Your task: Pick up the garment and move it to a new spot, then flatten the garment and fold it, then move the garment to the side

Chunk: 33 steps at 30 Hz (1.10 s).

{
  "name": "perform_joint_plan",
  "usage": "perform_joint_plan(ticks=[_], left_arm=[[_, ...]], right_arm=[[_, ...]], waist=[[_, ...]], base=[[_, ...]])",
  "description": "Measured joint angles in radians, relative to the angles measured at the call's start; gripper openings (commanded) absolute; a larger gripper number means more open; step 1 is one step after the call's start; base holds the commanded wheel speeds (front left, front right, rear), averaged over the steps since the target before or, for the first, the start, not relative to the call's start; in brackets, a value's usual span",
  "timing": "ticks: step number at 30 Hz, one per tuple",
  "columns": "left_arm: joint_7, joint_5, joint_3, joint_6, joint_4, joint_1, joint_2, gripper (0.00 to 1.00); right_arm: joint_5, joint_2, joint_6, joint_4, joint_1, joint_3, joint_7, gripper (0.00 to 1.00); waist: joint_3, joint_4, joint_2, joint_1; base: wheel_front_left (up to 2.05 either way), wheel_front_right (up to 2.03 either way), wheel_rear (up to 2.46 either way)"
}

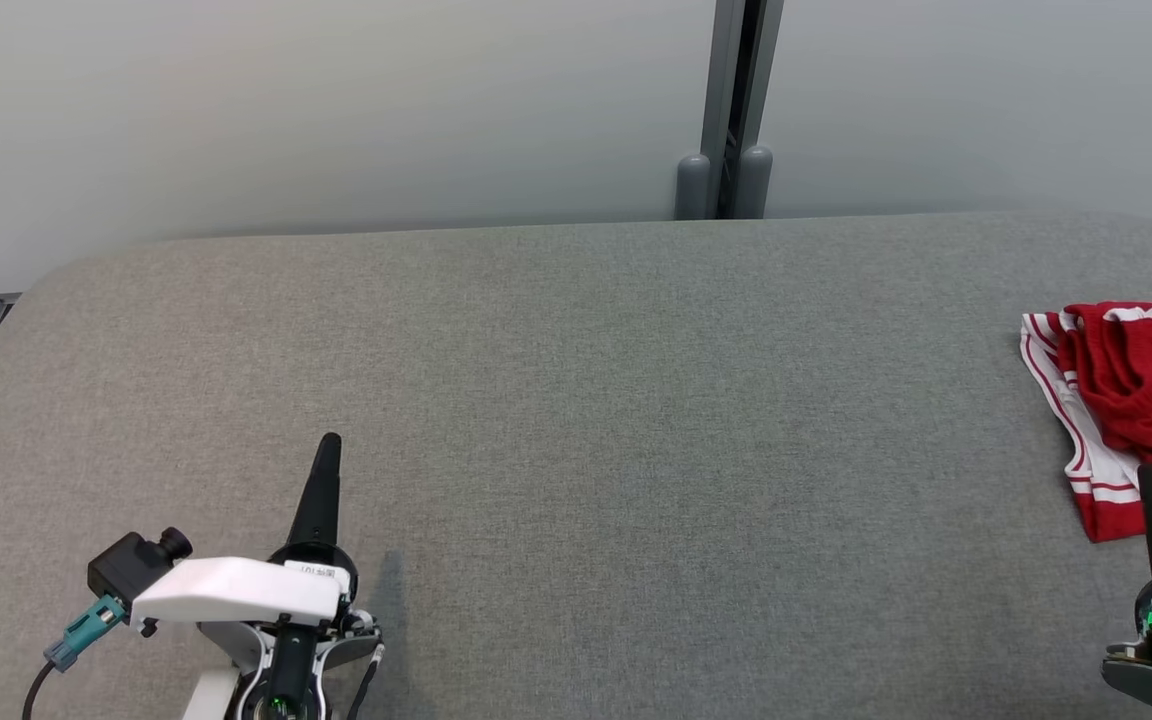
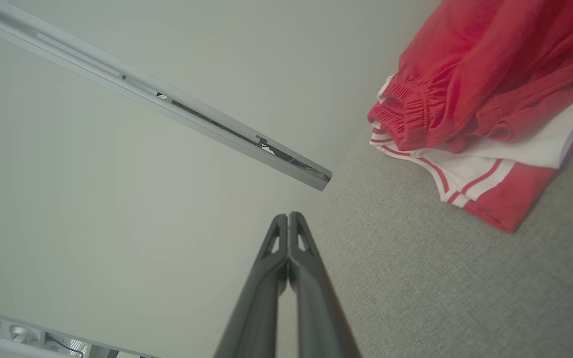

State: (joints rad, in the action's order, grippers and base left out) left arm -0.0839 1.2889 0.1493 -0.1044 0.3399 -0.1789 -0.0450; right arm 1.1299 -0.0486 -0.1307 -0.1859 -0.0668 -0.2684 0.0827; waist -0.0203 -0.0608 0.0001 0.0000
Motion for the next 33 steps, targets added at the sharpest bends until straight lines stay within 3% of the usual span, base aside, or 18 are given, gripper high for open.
perform_joint_plan(ticks=[33], left_arm=[[0.049, 0.241, 0.010, -0.015, 0.038, -0.057, -0.001, 0.00]], right_arm=[[0.300, 0.000, 0.000, -0.003, 0.010, -0.068, 0.093, 0.00]], waist=[[0.010, 0.036, 0.0000, 0.0000]], base=[[0.00, 0.00, 0.00]])
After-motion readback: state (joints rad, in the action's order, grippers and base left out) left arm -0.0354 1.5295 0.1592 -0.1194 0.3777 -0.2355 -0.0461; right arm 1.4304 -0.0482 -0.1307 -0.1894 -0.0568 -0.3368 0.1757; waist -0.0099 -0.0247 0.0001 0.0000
